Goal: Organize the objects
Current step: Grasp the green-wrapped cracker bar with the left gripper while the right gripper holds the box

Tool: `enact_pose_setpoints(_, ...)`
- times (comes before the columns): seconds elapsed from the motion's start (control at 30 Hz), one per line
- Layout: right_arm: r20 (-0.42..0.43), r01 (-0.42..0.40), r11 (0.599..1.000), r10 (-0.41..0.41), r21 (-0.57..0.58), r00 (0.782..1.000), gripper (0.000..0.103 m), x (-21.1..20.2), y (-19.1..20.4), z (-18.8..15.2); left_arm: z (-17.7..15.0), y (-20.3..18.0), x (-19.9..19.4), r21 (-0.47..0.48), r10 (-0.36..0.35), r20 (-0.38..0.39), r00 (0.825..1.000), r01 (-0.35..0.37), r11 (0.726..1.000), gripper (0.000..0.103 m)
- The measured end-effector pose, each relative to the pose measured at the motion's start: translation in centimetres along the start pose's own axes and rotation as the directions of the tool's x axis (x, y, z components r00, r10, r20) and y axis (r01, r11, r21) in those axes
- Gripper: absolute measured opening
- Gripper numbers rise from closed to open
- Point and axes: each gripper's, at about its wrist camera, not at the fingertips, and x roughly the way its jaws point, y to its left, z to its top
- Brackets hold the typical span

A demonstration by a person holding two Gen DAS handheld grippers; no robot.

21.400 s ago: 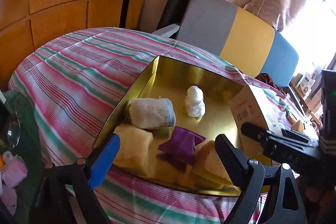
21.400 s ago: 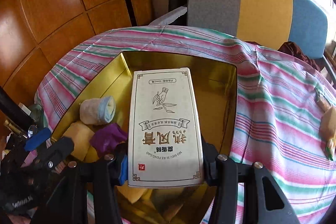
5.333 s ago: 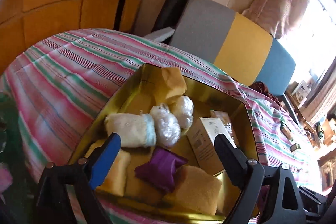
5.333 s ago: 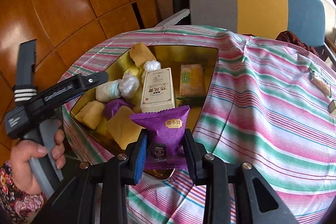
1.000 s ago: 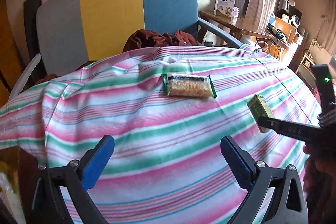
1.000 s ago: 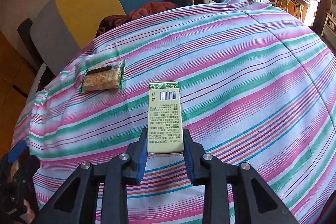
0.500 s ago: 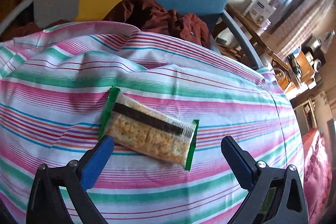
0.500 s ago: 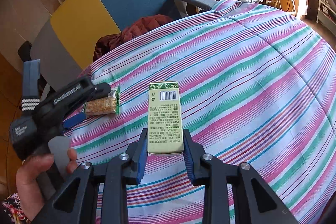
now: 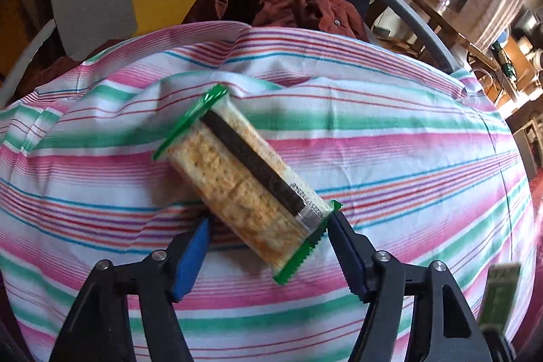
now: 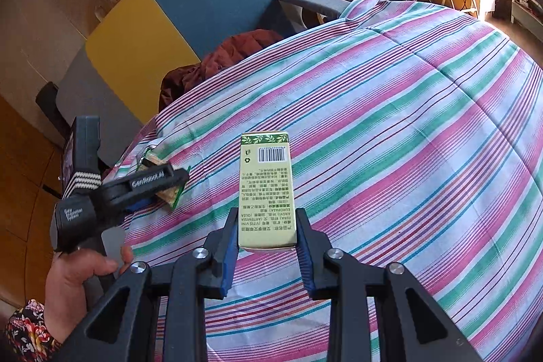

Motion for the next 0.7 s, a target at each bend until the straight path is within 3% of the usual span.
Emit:
enact_pose_setpoints(0.07, 0.002, -0.003, 1.000, 0.003, 0.002, 1.000, 0.030, -0.1, 0.0, 0.0, -0.8, 0.8, -0.5, 0.012, 0.034, -0.007, 0.999, -0.034, 0.999, 0.066)
enact_pose_setpoints(0.13, 0.008, -0.006, 1.000, 0.006, 0.002, 1.000, 0.030, -0.2, 0.1, -0.1, -1.3, 1.6, -1.5, -0.012, 0.021, 0.022, 1.000, -0.021, 1.000, 0.066)
enact_pose_setpoints(0.2, 0.012, -0.011, 1.000, 0.011, -0.001, 1.000, 0.030, -0.1, 0.2, -0.1, -1.2, 1.7, -2.3, -0.026, 0.012, 0.070, 0.997, -0.010, 1.000, 0.080)
enact_pose_setpoints(0.27, 0.012, -0.011, 1.000, 0.011, -0.006, 1.000, 0.030, 0.0, 0.3, 0.0, -0.7, 1.4, -3.0, -0.052, 0.053, 0.136, 0.989, -0.046, 0.998, 0.097)
enact_pose_setpoints(0.33, 0.005, -0.012, 1.000, 0.012, -0.007, 1.000, 0.030, 0.2, 0.2, 0.0, 0.1, 1.0, -2.8, -0.058, 0.074, 0.176, 0.982, -0.064, 0.996, 0.100)
enact_pose_setpoints(0.43, -0.001, -0.008, 1.000, 0.008, -0.014, 1.000, 0.030, 0.5, 0.3, 0.0, 1.7, 1.6, -0.7, -0.106, 0.084, 0.132, 0.988, -0.070, 0.992, 0.100)
enact_pose_setpoints(0.53, -0.007, -0.006, 1.000, 0.006, -0.026, 1.000, 0.030, 0.8, 0.5, -0.2, 2.0, 2.7, 1.2, -0.149, 0.057, 0.089, 0.994, -0.044, 0.988, 0.074)
enact_pose_setpoints(0.63, -0.013, -0.011, 0.999, 0.011, -0.033, 1.000, 0.030, 0.9, 0.7, -0.3, 1.1, 1.9, 0.8, -0.046, 0.090, 0.161, 0.983, -0.083, 0.995, 0.051)
enact_pose_setpoints(0.7, -0.014, -0.013, 0.999, 0.013, -0.037, 1.000, 0.030, 1.0, 0.7, -0.3, 0.0, 2.5, 0.3, -0.025, 0.068, 0.195, 0.978, -0.065, 0.998, 0.048)
